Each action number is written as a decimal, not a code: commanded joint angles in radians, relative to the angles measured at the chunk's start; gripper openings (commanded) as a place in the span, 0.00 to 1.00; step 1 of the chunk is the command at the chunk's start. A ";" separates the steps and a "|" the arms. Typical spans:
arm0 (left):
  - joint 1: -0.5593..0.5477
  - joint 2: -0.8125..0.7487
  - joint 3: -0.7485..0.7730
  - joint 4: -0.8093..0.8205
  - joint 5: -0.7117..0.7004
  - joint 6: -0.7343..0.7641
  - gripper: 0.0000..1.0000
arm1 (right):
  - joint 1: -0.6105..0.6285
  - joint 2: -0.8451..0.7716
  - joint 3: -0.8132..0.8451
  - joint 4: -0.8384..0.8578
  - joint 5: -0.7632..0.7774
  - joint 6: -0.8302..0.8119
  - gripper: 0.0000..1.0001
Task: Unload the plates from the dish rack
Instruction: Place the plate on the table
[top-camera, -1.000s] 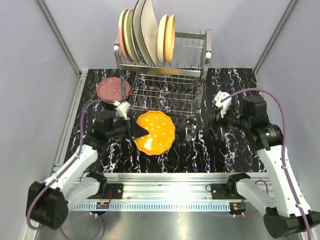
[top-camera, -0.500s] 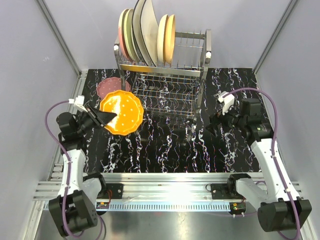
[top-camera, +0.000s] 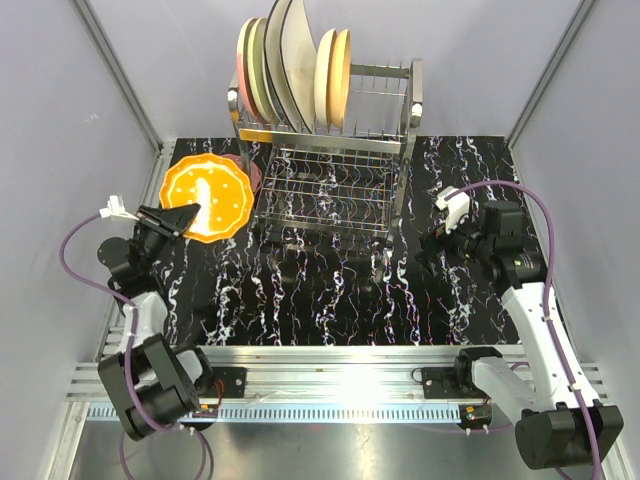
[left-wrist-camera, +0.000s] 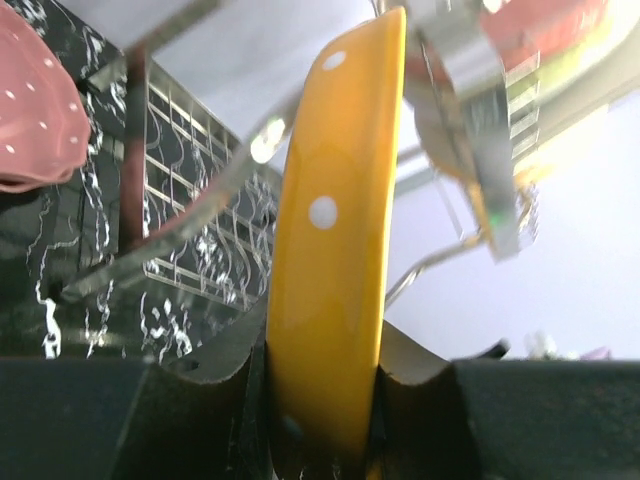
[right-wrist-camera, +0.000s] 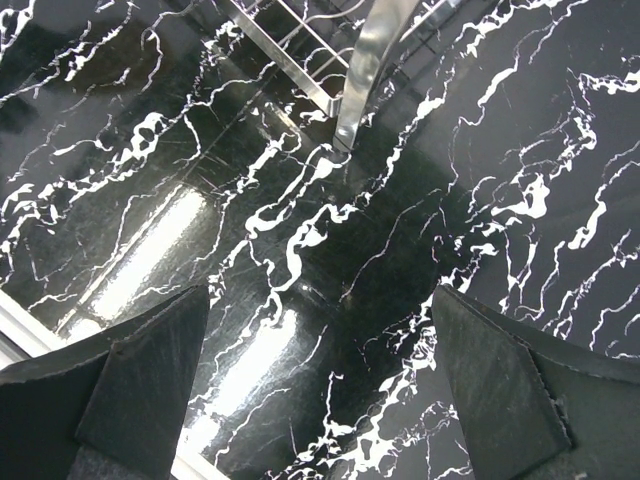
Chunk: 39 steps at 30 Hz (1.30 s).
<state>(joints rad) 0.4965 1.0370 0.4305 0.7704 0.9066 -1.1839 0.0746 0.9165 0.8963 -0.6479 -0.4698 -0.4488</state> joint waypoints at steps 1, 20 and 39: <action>0.022 0.037 0.014 0.346 -0.124 -0.172 0.00 | -0.002 -0.010 -0.002 0.039 0.023 -0.021 1.00; -0.012 0.374 0.304 0.018 -0.354 0.061 0.00 | -0.004 -0.008 -0.008 0.044 0.033 -0.037 1.00; -0.205 0.840 0.781 -0.249 -0.456 0.202 0.00 | -0.006 0.021 -0.013 0.039 0.042 -0.056 0.99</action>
<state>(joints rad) 0.3138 1.8759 1.0924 0.4042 0.4629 -0.9985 0.0719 0.9325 0.8860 -0.6468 -0.4431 -0.4866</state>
